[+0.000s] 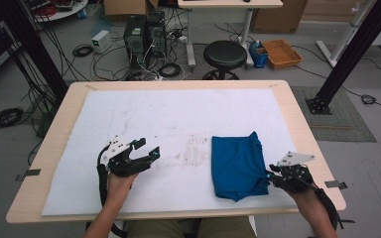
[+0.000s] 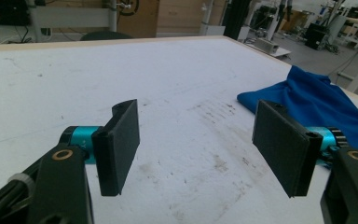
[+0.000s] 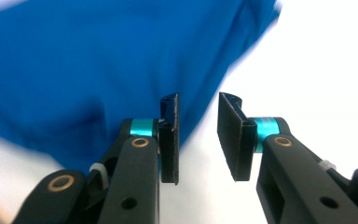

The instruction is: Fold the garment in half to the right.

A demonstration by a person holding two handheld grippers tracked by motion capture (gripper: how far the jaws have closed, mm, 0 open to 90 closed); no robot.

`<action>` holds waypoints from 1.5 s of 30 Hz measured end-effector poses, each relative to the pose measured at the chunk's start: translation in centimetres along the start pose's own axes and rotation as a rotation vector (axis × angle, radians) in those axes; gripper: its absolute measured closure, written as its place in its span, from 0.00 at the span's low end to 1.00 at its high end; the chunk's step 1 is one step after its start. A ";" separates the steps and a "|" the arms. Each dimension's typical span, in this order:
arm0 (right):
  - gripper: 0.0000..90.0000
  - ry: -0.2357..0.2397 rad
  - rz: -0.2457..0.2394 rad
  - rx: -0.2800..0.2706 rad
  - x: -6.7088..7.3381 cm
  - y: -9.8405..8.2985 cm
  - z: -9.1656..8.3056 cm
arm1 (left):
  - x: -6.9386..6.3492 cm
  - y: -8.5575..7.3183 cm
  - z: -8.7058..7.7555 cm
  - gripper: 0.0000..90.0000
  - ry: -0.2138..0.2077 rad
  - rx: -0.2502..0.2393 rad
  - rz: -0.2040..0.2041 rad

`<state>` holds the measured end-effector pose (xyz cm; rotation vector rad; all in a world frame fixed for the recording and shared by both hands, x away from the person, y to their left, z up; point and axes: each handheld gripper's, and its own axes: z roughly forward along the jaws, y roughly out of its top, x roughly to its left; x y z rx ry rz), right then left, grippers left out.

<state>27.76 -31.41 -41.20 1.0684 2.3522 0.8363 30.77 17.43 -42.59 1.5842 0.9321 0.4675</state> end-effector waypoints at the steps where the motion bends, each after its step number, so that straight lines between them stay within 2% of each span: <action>1: 0.75 -0.001 0.006 -0.033 0.0 0.7 0.0 | 0.0 0.0 0.0 0.35 -0.004 0.004 -0.002; 3: 0.71 0.022 0.021 -0.089 0.1 2.3 0.6 | -0.1 -0.1 0.1 0.35 -0.012 0.005 -0.002; 4: 0.71 0.041 0.015 -0.100 0.2 3.0 1.1 | -0.1 -0.1 0.1 0.35 -0.015 0.008 0.000; 5: 0.72 0.064 0.006 -0.095 0.5 3.5 1.8 | -0.1 -0.2 0.1 0.35 -0.020 0.012 0.002; 6: 0.76 0.085 -0.011 -0.067 0.9 3.8 2.6 | -0.1 -0.2 0.1 0.35 -0.023 0.013 0.003; 7: 0.78 0.087 -0.026 -0.035 1.3 3.8 3.3 | -0.1 -0.2 0.0 0.35 -0.028 0.014 0.004; 10: 0.81 0.073 -0.047 0.043 1.5 2.7 4.6 | 0.0 -0.2 -0.1 0.35 -0.025 0.009 -0.004; 12: 0.81 0.077 -0.012 0.037 1.0 1.9 4.4 | 0.1 -0.2 -0.2 0.35 -0.025 0.009 -0.004; 14: 0.78 0.069 -0.004 0.061 0.6 2.1 3.8 | 0.2 -0.2 -0.3 0.35 -0.020 0.008 -0.007; 15: 0.77 0.058 -0.003 0.061 0.4 2.5 3.6 | 0.2 -0.2 -0.3 0.35 -0.019 0.006 -0.009; 17: 0.73 0.041 -0.002 0.027 0.0 3.8 3.3 | 0.2 -0.2 -0.3 0.35 -0.019 0.009 -0.008; 18: 0.69 0.033 0.002 -0.007 -0.2 4.6 3.4 | 0.1 -0.2 -0.2 0.35 -0.020 0.010 -0.011; 21: 0.69 0.022 0.019 -0.067 -0.8 7.3 4.9 | 0.1 -0.4 -0.1 0.35 -0.021 0.020 -0.008; 22: 0.70 0.020 0.022 -0.068 -1.1 8.1 5.8 | 0.1 -0.4 -0.1 0.35 -0.022 0.020 -0.008; 24: 0.73 0.010 0.022 -0.022 -1.4 9.3 7.4 | 0.1 -0.4 0.0 0.35 -0.026 0.020 -0.009; 25: 0.75 0.026 0.019 0.002 -1.5 9.7 8.2 | 0.2 -0.5 0.0 0.35 -0.024 0.022 -0.013; 27: 0.75 0.063 -0.004 0.036 -1.3 10.2 9.4 | 0.2 -0.5 0.1 0.35 -0.027 0.028 -0.013; 30: 0.77 0.069 -0.041 0.065 -0.7 10.6 10.7 | 0.2 -0.6 0.2 0.35 -0.032 0.037 -0.014; 32: 0.81 0.062 -0.050 0.082 -0.5 10.9 11.3 | 0.1 -0.7 0.2 0.35 -0.034 0.042 -0.010; 34: 0.84 0.033 -0.064 0.106 -0.4 11.1 12.0 | 0.0 -0.7 0.3 0.35 -0.032 0.043 -0.008; 35: 0.89 0.034 -0.062 0.120 -0.3 11.2 12.4 | 0.0 -0.7 0.3 0.35 -0.030 0.045 -0.007; 38: 1.00 0.032 -0.083 0.120 0.0 11.5 12.8 | 0.2 -0.7 0.3 0.35 -0.023 0.043 -0.008; 43: 1.00 0.017 -0.099 0.094 0.6 12.0 13.1 | 0.4 -0.7 0.3 0.35 -0.016 0.045 -0.014; 45: 1.00 0.012 -0.103 0.054 0.9 12.5 13.2 | 0.4 -0.7 0.2 0.35 -0.017 0.044 -0.013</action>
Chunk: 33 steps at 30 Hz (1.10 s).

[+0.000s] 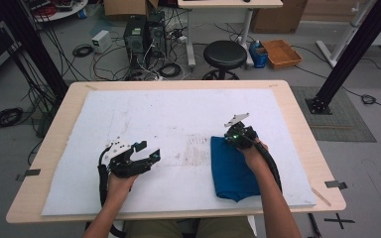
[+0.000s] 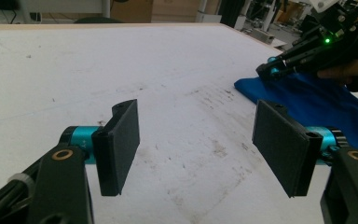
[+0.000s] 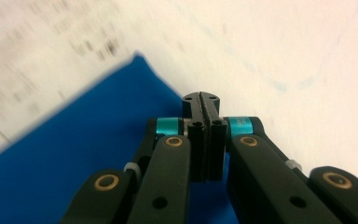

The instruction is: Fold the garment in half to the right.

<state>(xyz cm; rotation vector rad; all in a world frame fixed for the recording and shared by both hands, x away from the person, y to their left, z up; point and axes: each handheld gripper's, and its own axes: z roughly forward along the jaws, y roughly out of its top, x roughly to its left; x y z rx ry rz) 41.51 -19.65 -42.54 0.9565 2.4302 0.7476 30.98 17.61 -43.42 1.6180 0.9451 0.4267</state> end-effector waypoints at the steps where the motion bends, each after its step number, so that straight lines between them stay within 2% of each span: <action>1: 1.00 -0.002 -0.012 -0.021 0.2 0.3 0.0 | 0.0 0.0 0.0 0.35 0.001 0.000 0.001; 4: 1.00 -0.011 -0.027 -0.059 0.8 1.1 0.3 | 0.0 0.0 0.1 0.35 0.002 0.005 -0.002; 7: 1.00 -0.031 -0.042 -0.039 1.2 1.6 1.0 | 0.0 -0.1 0.1 0.35 0.000 0.007 0.002; 9: 0.90 -0.070 -0.033 -0.035 1.3 1.6 1.0 | 0.0 -0.1 0.1 0.35 -0.002 0.007 0.004; 12: 0.84 -0.073 0.041 -0.081 0.1 1.1 -0.6 | 0.0 -0.1 0.2 0.35 -0.001 0.015 0.002; 14: 0.83 -0.083 0.087 -0.102 -1.0 0.5 -1.8 | -0.1 -0.1 0.2 0.35 -0.001 0.020 0.004; 15: 0.83 -0.094 0.101 -0.092 -1.5 0.0 -2.3 | -0.1 -0.1 0.2 0.35 -0.002 0.018 0.002; 16: 0.84 -0.112 0.099 -0.073 -1.7 -0.4 -2.5 | -0.1 -0.1 0.2 0.35 -0.001 0.017 0.005; 17: 0.84 -0.149 0.096 -0.040 -2.1 -1.0 -2.8 | -0.1 -0.1 0.2 0.35 0.000 0.017 0.005; 18: 0.84 -0.161 0.098 -0.035 -2.4 -1.5 -3.0 | -0.1 -0.1 0.2 0.35 0.002 0.018 0.001; 20: 0.84 -0.187 0.128 -0.040 -3.2 -2.8 -3.5 | -0.1 -0.1 0.2 0.35 0.001 0.022 0.003; 22: 0.83 -0.207 0.185 -0.073 -4.0 -4.0 -4.1 | -0.2 -0.1 0.2 0.35 0.003 0.021 0.003; 25: 0.72 -0.181 0.287 -0.155 -4.7 -5.8 -5.0 | -0.2 -0.1 0.3 0.35 0.002 0.023 0.003; 26: 0.72 -0.163 0.293 -0.146 -4.9 -6.4 -5.0 | -0.2 -0.2 0.4 0.35 0.003 0.024 0.001; 27: 0.74 -0.154 0.294 -0.123 -4.9 -6.8 -4.8 | -0.2 -0.2 0.4 0.35 0.001 0.029 -0.001; 29: 0.92 -0.153 0.273 -0.070 -5.0 -7.7 -4.2 | -0.3 -0.2 0.4 0.35 0.001 0.030 0.004; 30: 0.99 -0.168 0.270 -0.049 -5.1 -8.2 -3.9 | -0.3 -0.2 0.4 0.35 -0.003 0.031 0.004; 31: 1.00 -0.205 0.279 -0.039 -5.3 -8.8 -3.6 | -0.3 -0.2 0.4 0.35 -0.001 0.031 0.005; 33: 1.00 -0.210 0.337 -0.062 -5.8 -9.6 -3.5 | -0.4 -0.2 0.4 0.35 -0.001 0.029 0.006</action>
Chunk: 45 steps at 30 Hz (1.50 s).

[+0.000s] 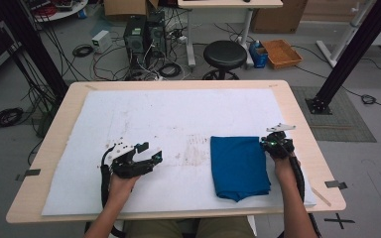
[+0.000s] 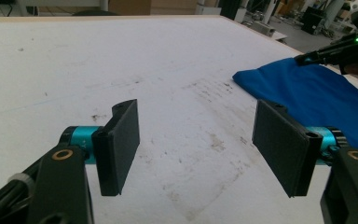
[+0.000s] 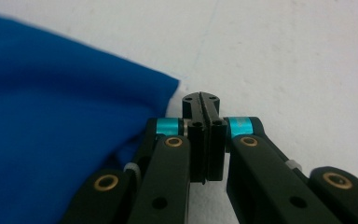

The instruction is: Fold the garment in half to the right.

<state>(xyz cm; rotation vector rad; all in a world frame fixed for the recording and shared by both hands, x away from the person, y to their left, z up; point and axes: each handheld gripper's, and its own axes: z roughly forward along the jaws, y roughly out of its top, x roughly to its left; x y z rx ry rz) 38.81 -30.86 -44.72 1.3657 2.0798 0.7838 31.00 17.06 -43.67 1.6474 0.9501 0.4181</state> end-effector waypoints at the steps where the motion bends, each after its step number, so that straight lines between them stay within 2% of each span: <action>1: 0.86 -0.006 0.038 -0.024 -0.3 -0.2 0.0 | 0.0 0.0 0.0 0.35 0.001 0.001 -0.002; 2: 0.82 -0.019 0.076 -0.042 -0.7 -0.4 -0.2 | 0.1 0.0 0.0 0.35 0.002 -0.001 -0.003; 4: 0.82 -0.001 0.115 -0.094 -1.1 -0.7 -0.9 | 0.2 0.0 0.0 0.35 0.005 0.003 -0.004; 7: 0.82 0.026 0.126 -0.189 -1.3 -0.9 -2.8 | 0.2 0.0 0.1 0.35 0.004 0.001 -0.006; 9: 0.83 0.091 0.133 -0.230 -1.1 -1.0 -4.0 | 0.1 0.0 0.1 0.35 0.003 0.000 -0.006; 11: 0.86 0.174 0.099 -0.222 -0.4 -1.3 -4.7 | 0.1 0.0 0.1 0.35 0.004 -0.001 -0.003; 13: 0.88 0.244 0.046 -0.169 0.6 -1.7 -4.6 | 0.1 0.0 0.1 0.35 0.005 -0.001 -0.004; 14: 0.91 0.250 0.018 -0.129 1.0 -1.9 -4.4 | 0.1 0.0 0.1 0.35 0.004 -0.002 -0.004; 15: 0.92 0.239 -0.010 -0.095 1.3 -2.1 -4.0 | 0.1 0.0 0.1 0.35 0.006 -0.003 -0.001; 17: 0.92 0.183 -0.009 -0.032 1.3 -2.3 -3.5 | 0.1 0.1 0.0 0.35 0.004 -0.008 -0.004; 20: 0.91 0.133 0.013 -0.041 0.7 -2.7 -3.9 | 0.2 0.1 0.0 0.35 0.005 -0.014 -0.004; 22: 0.81 0.143 0.030 -0.087 0.2 -2.9 -4.8 | 0.3 0.1 0.1 0.35 0.011 -0.025 -0.009; 24: 0.69 0.176 0.063 -0.156 -0.2 -2.9 -5.8 | 0.5 0.1 0.0 0.34 0.019 -0.036 -0.012; 26: 0.52 0.201 0.065 -0.242 -0.3 -2.9 -6.8 | 0.6 0.2 -0.1 0.29 0.026 -0.048 -0.013; 27: 0.43 0.199 0.056 -0.278 -0.3 -2.8 -7.2 | 0.6 0.2 -0.2 0.28 0.024 -0.059 -0.011; 29: 0.33 0.198 0.021 -0.343 -0.1 -2.6 -7.9 | 0.8 0.4 -0.3 0.28 0.029 -0.068 0.003; 31: 0.23 0.186 -0.006 -0.384 0.0 -2.6 -8.4 | 0.9 0.4 -0.3 0.28 0.032 -0.079 0.025; 33: 0.22 0.180 -0.018 -0.405 0.1 -2.7 -8.6 | 1.1 0.5 -0.4 0.28 0.032 -0.098 0.055; 36: 0.22 0.169 -0.033 -0.419 -0.1 -3.0 -8.9 | 1.4 0.7 -0.6 0.27 0.016 -0.112 0.075; 41: 0.21 0.144 -0.003 -0.438 -0.8 -3.2 -9.6 | 1.8 0.9 -0.9 0.26 0.009 -0.100 0.070; 45: 0.21 0.142 0.016 -0.428 -1.1 -3.4 -9.9 | 1.9 0.9 -1.1 0.26 0.003 -0.106 0.076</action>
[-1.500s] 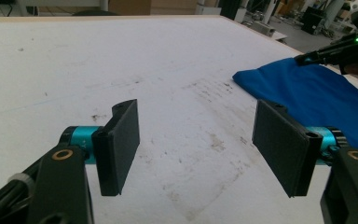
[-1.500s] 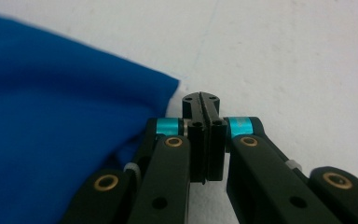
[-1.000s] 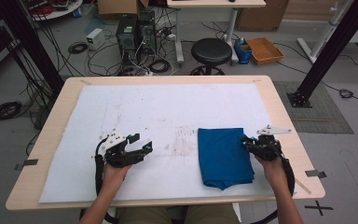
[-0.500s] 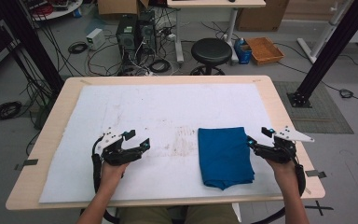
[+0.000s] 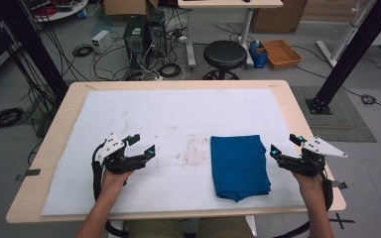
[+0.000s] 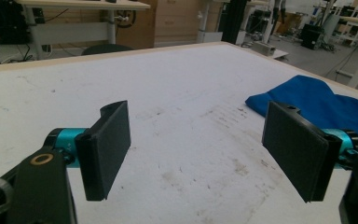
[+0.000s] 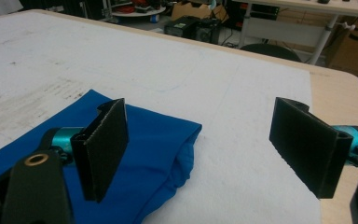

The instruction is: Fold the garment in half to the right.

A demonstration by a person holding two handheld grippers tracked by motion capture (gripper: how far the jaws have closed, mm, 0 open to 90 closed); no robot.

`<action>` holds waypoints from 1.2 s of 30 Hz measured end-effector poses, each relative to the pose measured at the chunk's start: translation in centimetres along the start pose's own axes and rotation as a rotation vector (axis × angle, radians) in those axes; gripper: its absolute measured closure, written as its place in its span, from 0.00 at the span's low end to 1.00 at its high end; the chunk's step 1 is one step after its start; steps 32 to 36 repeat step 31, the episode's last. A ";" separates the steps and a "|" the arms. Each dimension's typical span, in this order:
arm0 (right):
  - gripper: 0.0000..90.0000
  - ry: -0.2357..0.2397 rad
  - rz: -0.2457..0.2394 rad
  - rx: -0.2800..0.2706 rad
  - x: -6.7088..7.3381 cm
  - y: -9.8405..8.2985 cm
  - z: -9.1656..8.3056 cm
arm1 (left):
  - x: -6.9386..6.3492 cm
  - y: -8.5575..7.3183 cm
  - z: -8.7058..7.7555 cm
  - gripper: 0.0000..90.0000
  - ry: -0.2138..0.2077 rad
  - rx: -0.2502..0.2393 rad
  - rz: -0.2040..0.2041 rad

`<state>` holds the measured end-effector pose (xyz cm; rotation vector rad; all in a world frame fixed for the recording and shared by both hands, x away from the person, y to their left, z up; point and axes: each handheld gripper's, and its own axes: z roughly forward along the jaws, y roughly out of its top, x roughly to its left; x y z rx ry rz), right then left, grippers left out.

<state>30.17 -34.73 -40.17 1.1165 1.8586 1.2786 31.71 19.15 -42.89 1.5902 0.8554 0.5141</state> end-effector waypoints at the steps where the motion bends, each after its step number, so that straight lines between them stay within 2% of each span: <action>1: 0.21 0.002 -0.002 0.003 0.0 0.0 0.0 | -0.1 0.0 0.0 0.26 0.000 -0.001 -0.003; 7: 0.21 0.009 0.003 0.024 0.1 0.1 0.0 | -0.5 0.0 -0.2 0.26 -0.011 -0.006 0.034; 14: 0.20 -0.004 0.007 0.029 0.1 0.1 -0.1 | -0.3 -0.1 -0.5 0.26 -0.001 -0.014 0.025; 23: 0.20 0.004 0.018 0.054 0.0 -0.2 0.4 | -0.1 -0.2 -0.5 0.26 0.010 -0.012 0.020; 36: 0.20 0.007 0.017 0.054 -0.1 -0.3 0.5 | -0.1 -0.3 -0.4 0.26 0.006 -0.004 0.018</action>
